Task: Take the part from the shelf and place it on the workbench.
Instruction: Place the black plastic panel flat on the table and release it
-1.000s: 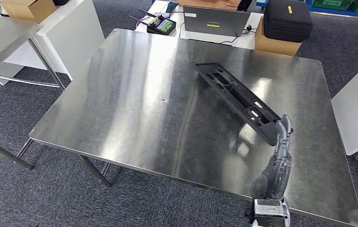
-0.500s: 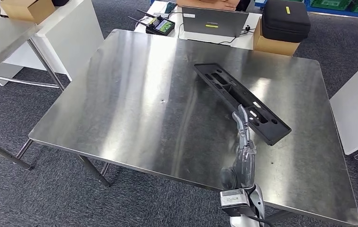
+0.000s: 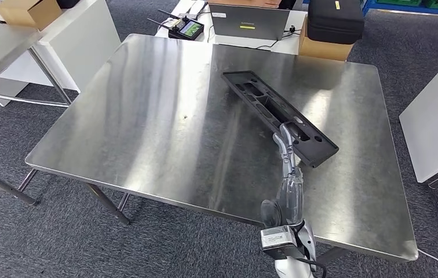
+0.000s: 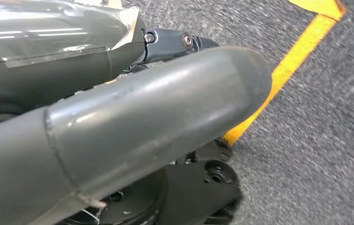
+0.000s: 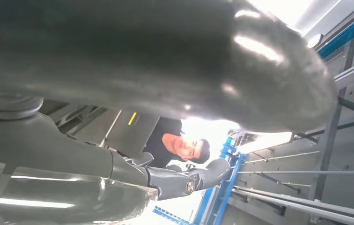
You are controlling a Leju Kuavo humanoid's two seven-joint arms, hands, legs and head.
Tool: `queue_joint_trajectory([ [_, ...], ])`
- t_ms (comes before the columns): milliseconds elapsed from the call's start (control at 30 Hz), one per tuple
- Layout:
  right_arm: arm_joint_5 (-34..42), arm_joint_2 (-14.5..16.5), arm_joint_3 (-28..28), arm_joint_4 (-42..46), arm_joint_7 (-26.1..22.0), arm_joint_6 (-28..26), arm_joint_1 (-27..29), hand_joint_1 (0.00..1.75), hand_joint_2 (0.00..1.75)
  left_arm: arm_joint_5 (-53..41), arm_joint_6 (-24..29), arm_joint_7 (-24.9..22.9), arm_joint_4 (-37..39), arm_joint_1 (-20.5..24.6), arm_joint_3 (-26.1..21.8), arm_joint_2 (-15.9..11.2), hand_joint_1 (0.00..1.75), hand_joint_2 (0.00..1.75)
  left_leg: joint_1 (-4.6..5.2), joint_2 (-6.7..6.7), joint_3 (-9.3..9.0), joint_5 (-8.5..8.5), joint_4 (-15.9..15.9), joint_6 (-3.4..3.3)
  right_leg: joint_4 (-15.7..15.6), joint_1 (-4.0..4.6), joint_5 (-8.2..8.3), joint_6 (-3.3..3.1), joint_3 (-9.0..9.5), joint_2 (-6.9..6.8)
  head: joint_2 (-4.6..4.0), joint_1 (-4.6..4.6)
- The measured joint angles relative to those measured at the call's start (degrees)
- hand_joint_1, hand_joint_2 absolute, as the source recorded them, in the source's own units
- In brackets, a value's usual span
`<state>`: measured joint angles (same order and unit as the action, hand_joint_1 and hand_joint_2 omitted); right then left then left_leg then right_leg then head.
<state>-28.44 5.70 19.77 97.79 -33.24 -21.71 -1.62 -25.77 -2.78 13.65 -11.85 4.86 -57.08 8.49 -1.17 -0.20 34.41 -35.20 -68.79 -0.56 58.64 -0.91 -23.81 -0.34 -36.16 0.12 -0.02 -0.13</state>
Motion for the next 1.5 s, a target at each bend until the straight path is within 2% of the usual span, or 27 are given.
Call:
queue_joint_trajectory([
  [100, 1.3, 0.0, 0.0, -0.5, 0.0, -0.4, -0.5, 0.00, 0.00, 0.5, 0.1, -0.1, 0.0, 0.2, -0.5, 0.1, 0.00, 0.00, 0.39, -0.03, -6.27, 2.70, 9.3, -0.71, 0.0, 0.35, 1.42, 0.59, -0.99, -0.01, 0.00, 0.13],
  [133, 1.5, 0.0, 0.1, -0.7, 0.0, -0.5, -0.7, 0.00, 0.00, 0.5, 0.2, -0.2, 0.0, 0.3, -0.6, 0.2, 0.00, 0.00, 0.68, -0.06, -6.92, 3.04, 10.7, -0.96, -0.1, 0.33, 1.76, 0.99, -1.02, -0.04, -0.01, 0.24],
  [233, 1.9, -0.1, 0.1, -1.3, 0.0, -0.9, -1.0, 0.00, 0.00, 0.6, 0.2, -0.3, 0.0, 0.2, -0.7, 0.3, 0.00, 0.00, 1.35, 0.02, -6.32, 4.61, 11.2, -2.00, -0.3, -0.01, 2.52, 2.12, -1.19, -0.10, -0.01, 0.44],
  [300, 2.0, -0.2, 0.0, -1.5, 0.0, -1.2, -1.1, 0.00, 0.00, 0.5, 0.2, -0.3, 0.0, 0.2, -0.8, 0.4, 0.00, 0.00, 1.27, 0.32, -5.43, 6.18, 11.7, -2.87, 2.1, 0.01, -0.18, 1.93, -2.36, -0.09, -0.01, 0.64],
  [367, 2.0, -0.4, 0.0, -1.7, 0.0, -1.6, -1.1, 0.00, 0.00, 0.4, 0.1, -0.4, 0.0, 0.1, -0.9, 0.5, 0.00, 0.00, 1.25, 0.57, -4.04, 7.42, 11.7, -3.45, 8.3, 0.00, -5.58, 1.19, -4.19, -0.09, -0.01, 0.86],
  [433, 2.0, -0.6, -0.1, -1.9, 0.1, -2.1, -0.9, 0.00, 0.00, 0.1, 0.0, -0.6, 0.0, 0.1, -1.0, 0.5, 0.00, 0.00, 1.31, 0.71, -2.39, 8.62, 11.6, -3.48, 14.3, -0.03, -8.64, 1.36, -4.84, -0.09, 0.00, 0.92],
  [467, 2.0, -0.7, -0.3, -1.9, 0.1, -2.4, -0.7, 0.00, 0.00, -0.1, 0.0, -0.7, 0.0, 0.1, -1.0, 0.5, 0.00, 0.00, 1.31, 0.77, -1.48, 9.23, 11.6, -3.38, 15.0, -0.04, -8.62, 1.84, -3.90, -0.09, -0.01, 0.92],
  [500, 2.0, -0.9, -0.4, -1.9, 0.2, -2.7, -0.6, 0.00, 0.00, -0.4, 0.0, -1.0, 0.0, 0.1, -1.0, 0.5, 0.00, 0.00, 1.30, 0.81, -0.70, 9.82, 11.5, -3.22, 13.7, -0.05, -7.87, 2.41, -1.98, -0.10, -0.01, 0.92],
  [567, 2.0, -1.0, -0.6, -1.8, 0.3, -3.3, -0.4, 0.00, 0.00, -0.9, 0.0, -1.6, 0.0, 0.0, -1.0, 0.5, 0.00, 0.00, 1.36, 0.86, 0.60, 10.81, 11.2, -2.75, 6.3, -0.10, -6.50, 3.08, 4.10, -0.12, -0.01, 0.92],
  [600, 1.9, -1.0, -0.7, -1.6, 0.3, -3.5, -0.2, 0.00, 0.00, -1.1, 0.0, -1.8, 0.0, 0.0, -1.0, 0.5, 0.00, 0.00, 1.43, 0.87, 1.05, 11.25, 11.0, -2.46, 2.6, 0.02, -6.43, 3.04, 6.77, -0.10, -0.01, 0.90],
  [667, 1.8, -1.1, -1.1, -1.2, 0.5, -4.0, 0.4, 0.00, 0.00, -1.6, 0.1, -2.3, 0.0, 0.0, -1.0, 0.4, 0.00, 0.00, 1.55, 0.89, 1.63, 12.02, 10.6, -1.84, -1.5, 0.32, -6.85, 2.63, 9.05, -0.03, -0.01, 0.79],
  [733, 1.8, -1.1, -1.4, -0.8, 0.6, -4.4, 1.0, 0.00, 0.00, -1.9, 0.2, -2.6, 0.0, 0.0, -1.0, 0.4, 0.00, 0.00, 1.34, 0.80, 1.77, 12.50, 10.5, -1.24, -1.7, 0.22, -6.37, 1.90, 8.38, -0.06, 0.00, 0.61],
  [767, 1.8, -1.1, -1.6, -0.6, 0.6, -4.5, 1.2, 0.00, 0.00, -1.9, 0.2, -2.6, 0.0, 0.0, -1.0, 0.3, 0.00, 0.00, 1.15, 0.66, 2.09, 11.66, 9.9, -0.89, -1.8, 0.05, -5.94, 1.29, 8.02, -0.14, 0.00, 0.55],
  [800, 1.8, -1.0, -1.7, -0.5, 0.6, -4.5, 1.3, 0.00, 0.00, -2.0, 0.3, -2.7, 0.0, 0.0, -1.0, 0.2, 0.00, 0.00, 0.97, 0.51, 2.57, 10.01, 8.7, -0.55, -1.9, -0.16, -5.45, 0.60, 7.63, -0.24, 0.00, 0.42],
  [867, 1.8, -1.0, -1.8, -0.3, 0.7, -4.5, 1.4, 0.00, 0.00, -2.0, 0.3, -2.7, 0.0, 0.0, -1.0, 0.1, 0.00, 0.00, 0.61, 0.31, 4.18, 4.33, 3.2, 0.13, -1.9, -0.17, -4.28, -0.35, 6.55, -0.40, 0.00, 0.19],
  [933, 1.8, -1.0, -1.9, -0.2, 0.7, -4.5, 1.5, 0.00, 0.00, -2.1, 0.3, -2.8, 0.0, 0.0, -1.0, 0.1, 0.00, 0.00, 0.27, 0.30, 5.35, 0.78, -3.3, 0.64, -1.9, 0.04, -3.04, -0.51, 5.33, -0.44, -0.01, 0.10],
  [967, 1.9, -1.0, -2.0, -0.2, 0.7, -4.5, 1.6, 0.00, 0.00, -2.1, 0.3, -2.8, 0.0, 0.0, -1.0, 0.1, 0.00, 0.00, 0.06, 0.30, 5.11, 1.05, -5.0, 0.82, -1.8, 0.11, -2.39, -0.42, 4.63, -0.44, -0.01, 0.09],
  [1000, 2.0, -1.0, -2.1, -0.2, 0.7, -4.5, 1.8, 0.00, 0.00, -2.1, 0.3, -2.8, 0.0, 0.0, -1.0, 0.1, 0.00, 0.00, -0.15, 0.31, 3.98, 2.40, -4.7, 0.93, -1.8, 0.13, -1.80, -0.24, 3.90, -0.43, -0.01, 0.09],
  [1067, 2.4, -1.0, -2.4, -0.2, 0.7, -4.6, 2.0, 0.00, 0.00, -2.2, 0.3, -2.8, 0.0, 0.1, -1.0, 0.1, 0.00, 0.00, -0.59, 0.29, -0.97, 5.25, 0.8, 1.01, -1.7, 0.14, -0.75, 0.27, 2.71, -0.40, -0.01, 0.08],
  [1133, 3.1, -1.0, -2.7, -0.2, 0.7, -4.5, 2.0, 0.00, 0.00, -2.4, 0.4, -2.8, 0.0, 0.2, -1.0, 0.2, 0.00, 0.00, -0.60, 0.02, -6.10, 5.35, 8.3, 0.79, -1.6, 0.31, 0.16, 1.04, 1.97, -0.41, -0.01, 0.12],
  [1167, 3.5, -1.0, -2.9, -0.3, 0.7, -4.5, 2.0, 0.00, 0.00, -2.4, 0.4, -2.8, 0.0, 0.2, -1.0, 0.2, 0.00, 0.00, -0.40, -0.12, -7.28, 4.89, 10.5, 0.58, -1.6, 0.35, 0.62, 1.51, 1.70, -0.45, -0.01, 0.12],
  [1267, 4.6, -1.0, -3.6, -0.5, 0.5, -4.5, 2.2, 0.00, 0.00, -2.5, 0.4, -2.8, 0.0, 0.2, -1.0, 0.2, 0.00, 0.00, 0.40, -0.01, -6.43, 5.63, 11.9, -0.97, -1.4, 0.25, 1.52, 2.83, 0.77, -0.51, 0.00, 0.13],
  [1300, 4.9, -1.0, -3.9, -0.6, 0.4, -4.5, 2.2, 0.00, 0.00, -2.5, 0.4, -2.8, 0.0, 0.3, -1.0, 0.2, 0.00, 0.00, 0.55, 0.16, -5.71, 6.31, 12.1, -1.69, -0.4, 0.26, 0.44, 2.78, 0.07, -0.45, 0.00, 0.20],
  [1333, 5.2, -1.0, -4.1, -0.8, 0.3, -4.5, 2.3, 0.00, 0.00, -2.5, 0.4, -2.8, 0.0, 0.3, -1.0, 0.1, 0.00, 0.00, 0.64, 0.36, -4.86, 7.05, 12.2, -2.32, 1.6, 0.31, -1.65, 2.41, -0.84, -0.39, 0.00, 0.27],
  [1400, 5.4, -1.0, -4.6, -1.0, 0.3, -4.5, 2.5, 0.00, 0.00, -2.5, 0.4, -2.8, 0.0, 0.3, -1.0, 0.1, 0.00, 0.00, 0.95, 0.60, -3.14, 8.43, 12.2, -3.00, 8.4, 0.28, -7.28, 1.39, -2.72, -0.32, -0.01, 0.50],
  [1433, 5.5, -1.0, -4.7, -1.2, 0.3, -4.5, 2.6, 0.00, 0.00, -2.5, 0.5, -2.8, 0.0, 0.3, -1.0, 0.0, 0.00, 0.00, 1.16, 0.71, -2.22, 9.19, 12.2, -3.15, 11.9, 0.28, -9.00, 1.28, -3.17, -0.32, 0.00, 0.56],
  [1500, 5.5, -1.0, -5.0, -1.4, 0.2, -4.6, 2.7, 0.00, 0.00, -2.5, 0.5, -2.8, 0.0, 0.3, -1.0, 0.0, 0.00, 0.00, 1.53, 0.86, -0.28, 10.68, 12.1, -3.26, 15.7, 0.33, -8.77, 1.97, -2.54, -0.31, 0.00, 0.56],
])
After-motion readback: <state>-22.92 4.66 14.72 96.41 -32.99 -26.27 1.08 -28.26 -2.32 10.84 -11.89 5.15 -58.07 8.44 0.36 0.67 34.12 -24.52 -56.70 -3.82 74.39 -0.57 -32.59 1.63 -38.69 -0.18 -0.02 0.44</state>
